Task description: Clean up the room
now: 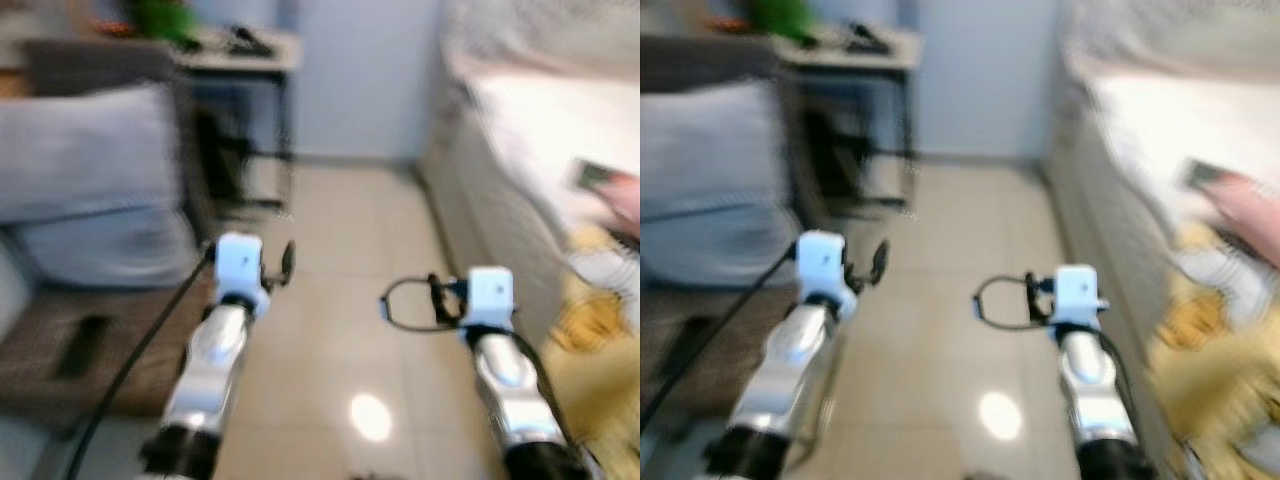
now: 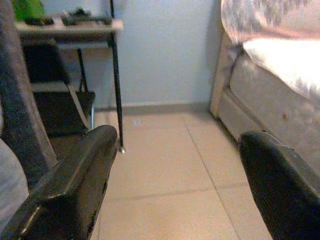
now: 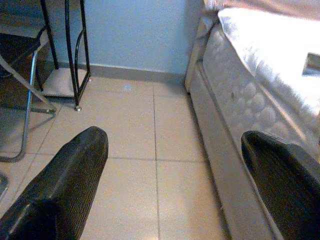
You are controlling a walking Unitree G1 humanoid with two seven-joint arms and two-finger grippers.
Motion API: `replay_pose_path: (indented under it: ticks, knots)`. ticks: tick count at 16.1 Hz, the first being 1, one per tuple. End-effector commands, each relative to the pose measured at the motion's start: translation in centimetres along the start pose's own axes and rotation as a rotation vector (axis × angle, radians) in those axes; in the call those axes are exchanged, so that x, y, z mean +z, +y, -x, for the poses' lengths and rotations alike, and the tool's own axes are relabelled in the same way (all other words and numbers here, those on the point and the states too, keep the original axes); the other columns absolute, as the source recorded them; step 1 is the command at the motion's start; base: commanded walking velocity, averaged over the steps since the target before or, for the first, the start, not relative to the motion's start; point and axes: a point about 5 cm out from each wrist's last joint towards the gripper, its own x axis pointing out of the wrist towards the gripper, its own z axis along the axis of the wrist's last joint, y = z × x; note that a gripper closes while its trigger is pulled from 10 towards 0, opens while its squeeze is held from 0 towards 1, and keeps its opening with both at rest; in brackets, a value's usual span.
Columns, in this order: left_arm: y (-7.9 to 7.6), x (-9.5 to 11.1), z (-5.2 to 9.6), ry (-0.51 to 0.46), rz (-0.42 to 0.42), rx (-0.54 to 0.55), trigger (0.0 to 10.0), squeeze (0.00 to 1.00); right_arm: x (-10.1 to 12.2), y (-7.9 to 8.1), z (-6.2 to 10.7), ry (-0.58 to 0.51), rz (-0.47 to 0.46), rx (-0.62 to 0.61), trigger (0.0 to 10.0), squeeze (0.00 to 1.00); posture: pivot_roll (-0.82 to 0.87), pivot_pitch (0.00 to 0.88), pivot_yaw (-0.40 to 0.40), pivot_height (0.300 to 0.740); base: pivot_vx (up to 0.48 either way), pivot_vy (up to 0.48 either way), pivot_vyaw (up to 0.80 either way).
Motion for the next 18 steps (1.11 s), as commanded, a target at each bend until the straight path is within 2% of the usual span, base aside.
replay_pose_path:
  ticks: [1, 3, 4, 9, 10, 13, 14, 15, 16, 17, 18]
  knots:
    - [0.3, 1.0, -0.5, -0.046, -0.022, 0.012, 10.0, 0.00, 0.3, 0.3, -0.2, -0.021, 0.017, 0.023, 10.0, 0.00, 0.07, 0.000, -0.010, 0.740, 0.000, 0.000, -0.70]
    - [-0.1, 2.0, -1.1, -0.098, -0.048, -0.036, 10.0, 0.00, 0.1, 0.3, -0.1, -0.022, 0.033, 0.028, 10.0, 0.00, 0.07, 0.000, -0.013, 0.740, 0.195, 0.000, -0.71]
    - [-0.2, 2.1, -1.3, -0.101, -0.047, -0.054, 10.0, 0.00, -0.2, 0.1, -0.1, -0.011, 0.013, 0.020, 10.0, 0.00, 0.06, 0.000, -0.009, 0.740, 0.435, 0.000, -0.71]
    - [-0.3, 1.8, -1.8, -0.076, -0.058, -0.087, 10.0, 0.00, -0.6, -0.1, 0.0, -0.009, 0.017, 0.012, 10.0, 0.00, 0.05, 0.000, 0.005, 0.740, 0.369, 0.307, -0.72]
    - [0.0, 1.8, -2.1, -0.075, -0.085, -0.084, 10.0, 0.00, -0.7, -0.2, 0.0, -0.007, 0.018, 0.009, 10.0, 0.00, 0.05, 0.000, 0.005, 0.740, 0.398, 0.270, -0.73]
    - [0.3, 2.0, -2.7, -0.060, -0.060, -0.106, 10.0, 0.00, -0.6, -0.6, -0.1, -0.016, 0.004, -0.010, 10.0, 0.00, 0.04, 0.000, 0.015, 0.740, 0.134, 0.398, -0.74]
    - [0.2, 1.5, -2.5, -0.043, -0.030, -0.121, 10.0, 0.00, -0.5, -0.9, 0.0, -0.028, -0.019, -0.034, 10.0, 0.00, 0.03, 0.000, 0.020, 0.740, 0.000, 0.480, -0.74]
    - [0.0, 0.5, -1.7, -0.009, 0.055, -0.146, 10.0, 0.00, -0.2, -1.4, 0.4, -0.061, -0.061, -0.063, 10.0, 0.00, 0.03, 0.000, 0.023, 0.740, 0.000, 0.480, -0.74]
    - [-0.5, -0.5, -0.8, 0.027, 0.138, -0.185, 10.0, 0.00, -0.1, -1.7, 0.7, -0.083, -0.062, -0.078, 10.0, 0.00, 0.02, 0.000, 0.022, 0.740, 0.000, 0.480, -0.74]
    - [-1.2, -1.7, 0.1, 0.092, 0.169, -0.253, 10.0, 0.00, -0.3, -1.8, 1.0, -0.080, -0.056, -0.088, 10.0, 0.00, 0.03, 0.000, 0.019, 0.740, 0.000, 0.480, -0.74]
    - [-2.0, -3.1, 1.4, 0.160, 0.116, -0.334, 10.0, 0.00, -1.2, -1.7, 1.6, -0.046, -0.058, -0.085, 10.0, 0.00, 0.03, 0.000, 0.012, 0.740, 0.000, 0.480, -0.74]
